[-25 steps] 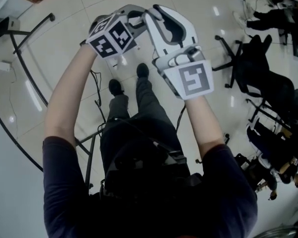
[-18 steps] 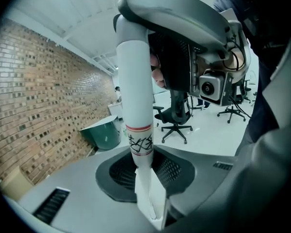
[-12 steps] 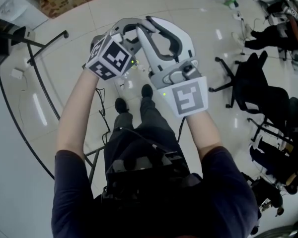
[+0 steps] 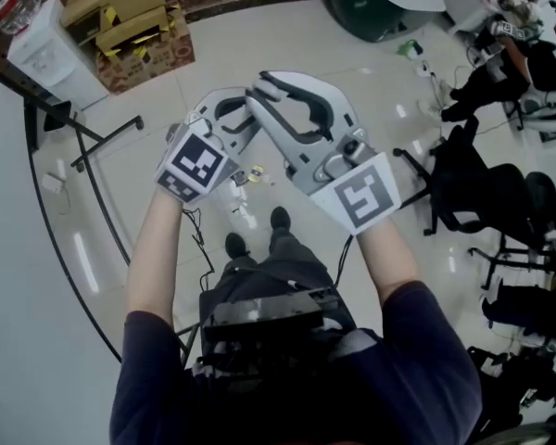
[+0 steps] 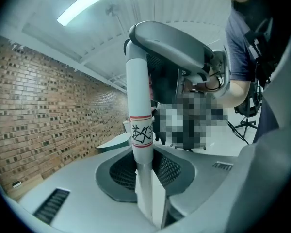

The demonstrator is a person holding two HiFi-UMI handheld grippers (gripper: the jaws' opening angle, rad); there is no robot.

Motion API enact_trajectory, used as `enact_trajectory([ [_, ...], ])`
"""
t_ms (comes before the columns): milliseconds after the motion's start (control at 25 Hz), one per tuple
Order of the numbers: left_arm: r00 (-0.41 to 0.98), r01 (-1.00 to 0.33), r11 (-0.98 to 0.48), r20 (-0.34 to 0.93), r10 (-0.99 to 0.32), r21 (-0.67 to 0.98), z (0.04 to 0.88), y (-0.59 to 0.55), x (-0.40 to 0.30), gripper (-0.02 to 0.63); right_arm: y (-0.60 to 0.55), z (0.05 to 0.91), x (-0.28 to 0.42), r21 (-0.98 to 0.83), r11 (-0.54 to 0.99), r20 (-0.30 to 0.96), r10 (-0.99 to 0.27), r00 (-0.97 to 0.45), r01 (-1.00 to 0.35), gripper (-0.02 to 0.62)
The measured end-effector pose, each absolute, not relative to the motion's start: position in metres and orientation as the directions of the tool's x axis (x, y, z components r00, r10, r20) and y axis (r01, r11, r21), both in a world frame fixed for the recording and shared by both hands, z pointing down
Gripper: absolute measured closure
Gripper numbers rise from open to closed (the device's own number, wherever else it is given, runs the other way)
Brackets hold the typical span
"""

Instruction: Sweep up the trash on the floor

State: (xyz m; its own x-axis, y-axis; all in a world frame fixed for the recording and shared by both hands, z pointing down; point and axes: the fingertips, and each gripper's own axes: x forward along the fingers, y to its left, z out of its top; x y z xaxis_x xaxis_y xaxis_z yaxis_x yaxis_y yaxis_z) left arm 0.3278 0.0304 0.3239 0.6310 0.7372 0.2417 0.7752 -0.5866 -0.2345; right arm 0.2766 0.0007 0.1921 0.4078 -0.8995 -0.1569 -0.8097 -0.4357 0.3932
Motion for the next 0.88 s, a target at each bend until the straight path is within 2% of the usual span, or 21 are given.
enact_trajectory([
  [160, 0.593, 0.805, -0.550, 0.304, 0.746, -0.221, 0.324, 0.040, 0.287, 0.526, 0.014, 0.194, 0.248, 0.346, -0.333, -0.101, -0.943, 0.318, -0.877, 0.456],
  [320, 0.571, 0.818, -0.549, 0.353, 0.741, -0.172, 0.329, 0.053, 0.243, 0.526, 0.027, 0.213, 0.222, 0.299, -0.208, 0.000, -0.976, 0.218, -0.931, 0.369],
  [400, 0.574, 0.812, -0.564, 0.366, 0.732, -0.146, 0.328, 0.058, 0.225, 0.526, 0.028, 0.223, 0.208, 0.286, -0.145, 0.035, -0.986, 0.162, -0.947, 0.365],
  [520, 0.587, 0.795, -0.595, 0.395, 0.707, -0.116, 0.330, 0.063, 0.197, 0.526, 0.030, 0.232, 0.181, 0.252, -0.082, 0.050, -0.994, 0.098, -0.964, 0.369],
  [600, 0.595, 0.783, -0.613, 0.413, 0.690, -0.104, 0.333, 0.070, 0.182, 0.526, 0.034, 0.237, 0.164, 0.249, -0.039, 0.060, -0.997, 0.055, -0.968, 0.388],
  [680, 0.610, 0.768, -0.632, 0.423, 0.670, -0.105, 0.336, 0.081, 0.170, 0.526, 0.043, 0.238, 0.147, 0.227, 0.005, 0.045, -0.999, 0.005, -0.974, 0.436],
  [760, 0.632, 0.748, -0.654, 0.422, 0.650, -0.113, 0.337, 0.093, 0.161, 0.525, 0.054, 0.236, 0.135, 0.159, 0.041, 0.015, -0.999, -0.039, -0.986, 0.446],
  [880, 0.682, 0.701, -0.696, 0.429, 0.592, -0.154, 0.336, 0.105, 0.152, 0.517, 0.066, 0.233, 0.125, 0.105, 0.028, -0.003, -1.000, -0.028, -0.994, 0.465],
])
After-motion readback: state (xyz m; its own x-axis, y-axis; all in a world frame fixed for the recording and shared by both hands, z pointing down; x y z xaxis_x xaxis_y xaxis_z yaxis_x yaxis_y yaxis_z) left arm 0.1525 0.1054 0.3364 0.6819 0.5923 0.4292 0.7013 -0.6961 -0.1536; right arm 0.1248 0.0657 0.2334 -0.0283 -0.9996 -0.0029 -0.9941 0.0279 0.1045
